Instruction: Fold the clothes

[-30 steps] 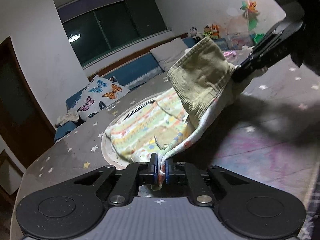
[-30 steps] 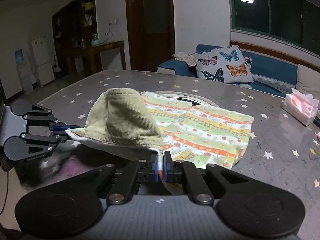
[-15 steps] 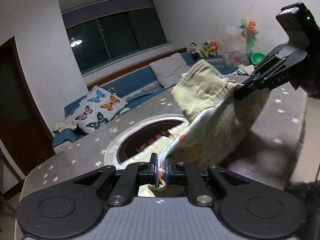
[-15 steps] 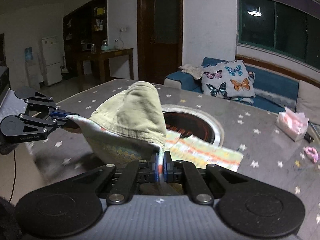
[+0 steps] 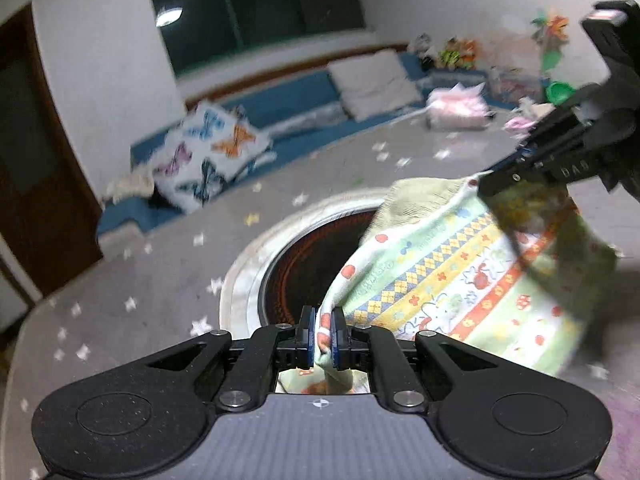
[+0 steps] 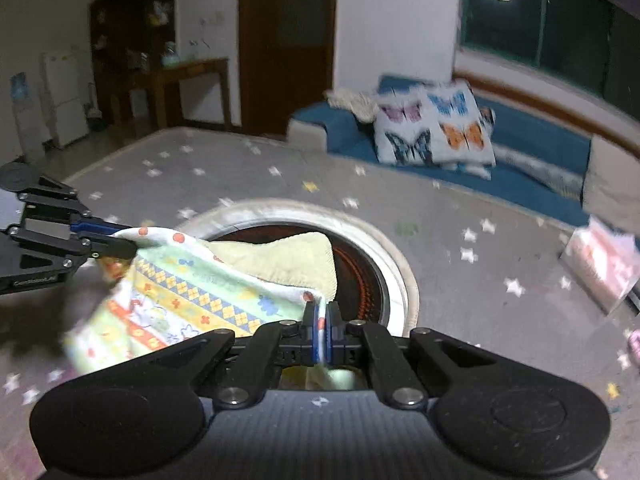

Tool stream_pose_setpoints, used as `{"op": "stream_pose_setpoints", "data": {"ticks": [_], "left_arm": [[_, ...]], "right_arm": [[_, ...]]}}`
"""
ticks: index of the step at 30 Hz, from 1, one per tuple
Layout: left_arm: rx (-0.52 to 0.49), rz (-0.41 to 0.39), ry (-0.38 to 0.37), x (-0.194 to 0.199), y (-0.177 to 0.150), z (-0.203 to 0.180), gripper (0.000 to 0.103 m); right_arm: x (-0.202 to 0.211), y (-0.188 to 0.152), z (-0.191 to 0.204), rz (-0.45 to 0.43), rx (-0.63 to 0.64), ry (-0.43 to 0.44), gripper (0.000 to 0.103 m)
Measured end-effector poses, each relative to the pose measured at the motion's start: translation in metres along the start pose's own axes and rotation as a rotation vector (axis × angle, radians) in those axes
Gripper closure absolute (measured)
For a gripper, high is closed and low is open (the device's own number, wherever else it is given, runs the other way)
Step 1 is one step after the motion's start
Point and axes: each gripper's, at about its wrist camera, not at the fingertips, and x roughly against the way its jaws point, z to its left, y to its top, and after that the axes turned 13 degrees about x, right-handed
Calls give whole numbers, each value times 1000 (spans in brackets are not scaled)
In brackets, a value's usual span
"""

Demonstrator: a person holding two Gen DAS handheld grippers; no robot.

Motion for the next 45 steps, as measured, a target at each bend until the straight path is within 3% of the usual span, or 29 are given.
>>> {"op": "stream_pose_setpoints", "data": {"ticks": [3, 6, 10, 13, 16, 19, 22, 25, 33, 41, 45], "left_arm": [[29, 46, 21, -28, -4, 5, 91], [49, 85, 53, -48, -9, 9, 81], [81, 82, 95, -51, -10, 21, 65], [87, 61, 150, -49, -5, 22, 63], [98, 39, 184, -43, 0, 22, 65], [109, 24, 161, -34, 5, 15, 65], [96, 4, 124, -27, 7, 1, 64], [88, 2, 80, -28, 10, -13, 64], [100, 53, -30, -49, 14, -40, 64], [147, 94, -6, -76, 13, -29, 62], [163, 83, -8, -72, 19, -28, 64]], "right_arm": [[-24, -11, -2, 30, -36, -6, 100], [-40, -22, -7, 45, -80, -12, 93], [-32, -29, -13, 19, -103, -49, 83], [-17, -32, -12, -10, -126, -64, 81], [-3, -38, -11, -36, -181, -16, 81], [8, -46, -8, -53, -207, 5, 81], [26, -55, -7, -96, -265, -32, 81], [43, -55, -7, -140, -242, -51, 81], [9, -65, -24, -55, -277, -1, 81], [-14, -71, -47, -17, -365, -10, 87], [-13, -57, -40, -40, -317, 9, 85]]}}
